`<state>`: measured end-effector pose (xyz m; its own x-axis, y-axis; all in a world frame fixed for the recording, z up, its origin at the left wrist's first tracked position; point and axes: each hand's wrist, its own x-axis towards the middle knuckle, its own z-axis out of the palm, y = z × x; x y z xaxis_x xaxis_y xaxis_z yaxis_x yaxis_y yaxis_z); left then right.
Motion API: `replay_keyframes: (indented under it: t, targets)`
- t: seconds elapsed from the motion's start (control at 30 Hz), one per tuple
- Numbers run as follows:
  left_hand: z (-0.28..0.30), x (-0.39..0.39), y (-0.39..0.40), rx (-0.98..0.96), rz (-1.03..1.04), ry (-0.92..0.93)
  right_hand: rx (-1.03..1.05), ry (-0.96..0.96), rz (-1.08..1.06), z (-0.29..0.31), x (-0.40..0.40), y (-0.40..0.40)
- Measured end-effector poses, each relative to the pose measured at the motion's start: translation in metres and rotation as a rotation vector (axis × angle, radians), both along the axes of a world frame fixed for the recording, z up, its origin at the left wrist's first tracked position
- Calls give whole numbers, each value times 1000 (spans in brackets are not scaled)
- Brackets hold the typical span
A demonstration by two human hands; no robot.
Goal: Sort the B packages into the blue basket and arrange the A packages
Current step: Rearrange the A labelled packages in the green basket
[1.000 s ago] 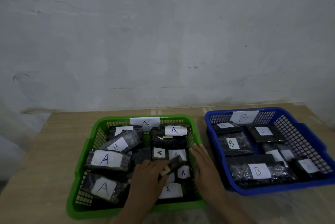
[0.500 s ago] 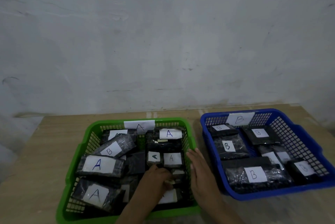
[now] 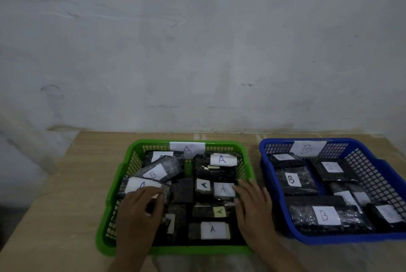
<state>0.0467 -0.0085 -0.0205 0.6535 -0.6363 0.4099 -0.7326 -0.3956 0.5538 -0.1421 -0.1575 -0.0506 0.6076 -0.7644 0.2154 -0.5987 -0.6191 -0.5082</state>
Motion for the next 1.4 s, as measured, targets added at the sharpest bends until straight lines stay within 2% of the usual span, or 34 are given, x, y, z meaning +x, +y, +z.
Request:
replay_keyframes:
  t: [0.07, 0.13, 0.43, 0.57, 0.73, 0.87, 0.97, 1.03, 1.17, 1.27, 1.4]
  targets:
    - [-3, 10, 8, 20, 53, 26, -22, -16, 43, 2, 11, 4]
    - [-5, 18, 11, 30, 114, 134, 14, 7, 111, 4, 26, 9]
    - [-12, 40, 3, 229, 211, 286, 397, 72, 326, 1, 105, 42]
    - [-4, 49, 1, 168, 176, 383, 636, 66, 239, 1, 122, 45]
    - [0, 38, -5, -46, 163, 431, 797, -206, 148, 4, 113, 47]
    - [2, 24, -24, -223, 138, 760, 888, -383, 27, 6, 91, 33]
    - [1, 16, -41, -142, 83, 920, 799, -382, 29, 14, 69, 17]
    - [1, 7, -54, -41, -17, 913, 654, -293, 27, 20, 54, 4]
    - [-4, -7, -76, 5, -108, 902, 300, -117, -39, 22, 24, -23]
    - [-10, -12, -93, 71, -176, 899, 236, -73, -139, 19, 8, -33]
    - [-21, -24, -118, 202, -270, 760, 268, -21, -155, 10, 0, -33]
